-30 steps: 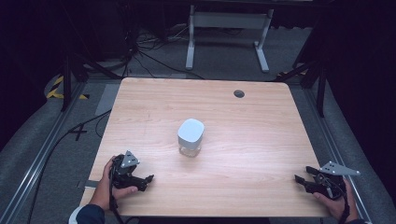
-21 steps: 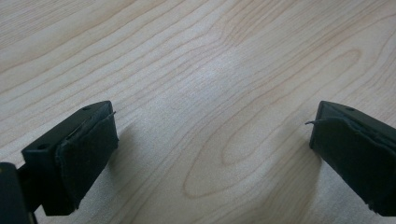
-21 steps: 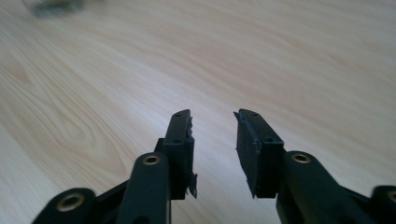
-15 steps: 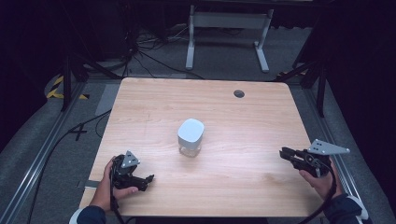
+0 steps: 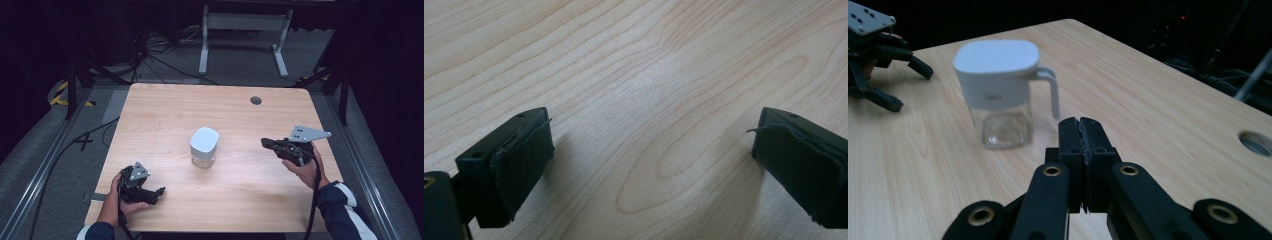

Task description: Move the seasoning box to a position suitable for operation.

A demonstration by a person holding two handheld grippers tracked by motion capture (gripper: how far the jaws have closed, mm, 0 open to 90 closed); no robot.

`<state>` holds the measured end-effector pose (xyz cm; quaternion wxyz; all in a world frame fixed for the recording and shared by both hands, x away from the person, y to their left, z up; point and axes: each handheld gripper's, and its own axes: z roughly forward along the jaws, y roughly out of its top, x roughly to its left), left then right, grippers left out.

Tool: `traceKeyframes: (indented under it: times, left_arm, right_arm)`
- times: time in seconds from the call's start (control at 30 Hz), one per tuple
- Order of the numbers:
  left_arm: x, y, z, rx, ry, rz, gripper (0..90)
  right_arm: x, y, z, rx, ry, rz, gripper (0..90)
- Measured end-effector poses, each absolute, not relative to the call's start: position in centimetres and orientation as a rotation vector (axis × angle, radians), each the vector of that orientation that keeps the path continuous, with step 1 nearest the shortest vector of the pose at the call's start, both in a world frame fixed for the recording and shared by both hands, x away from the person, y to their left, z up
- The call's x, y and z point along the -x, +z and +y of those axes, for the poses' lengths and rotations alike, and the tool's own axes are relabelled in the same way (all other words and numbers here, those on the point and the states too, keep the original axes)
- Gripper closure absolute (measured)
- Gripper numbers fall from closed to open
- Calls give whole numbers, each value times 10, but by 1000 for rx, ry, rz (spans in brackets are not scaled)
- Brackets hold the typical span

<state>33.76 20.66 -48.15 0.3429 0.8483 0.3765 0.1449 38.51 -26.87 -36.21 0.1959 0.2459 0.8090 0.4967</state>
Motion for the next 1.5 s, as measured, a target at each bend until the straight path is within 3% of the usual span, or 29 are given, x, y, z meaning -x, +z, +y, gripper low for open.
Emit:
traceKeyframes:
  times: [0.3, 0.57, 1.03, 1.23, 1.5]
  left_arm:
    - [-338, -482, 207, -2200, 386, 974, 33]
    - [-337, -482, 206, -2201, 371, 994, 33]
    - [-337, -481, 203, -2196, 374, 963, 62]
    - [-336, -480, 203, -2198, 369, 944, 150]
    - [-338, -480, 203, -2201, 381, 921, 152]
  right_arm:
    - [-401, -355, -196, -548, 1411, 2322, 895]
    - [-412, -356, -159, -504, 1422, 2347, 895]
    - [-430, -366, -145, -543, 1358, 2347, 895]
    - [-435, -370, -143, -549, 1331, 2356, 895]
    - [-442, -376, -142, -574, 1311, 2350, 896]
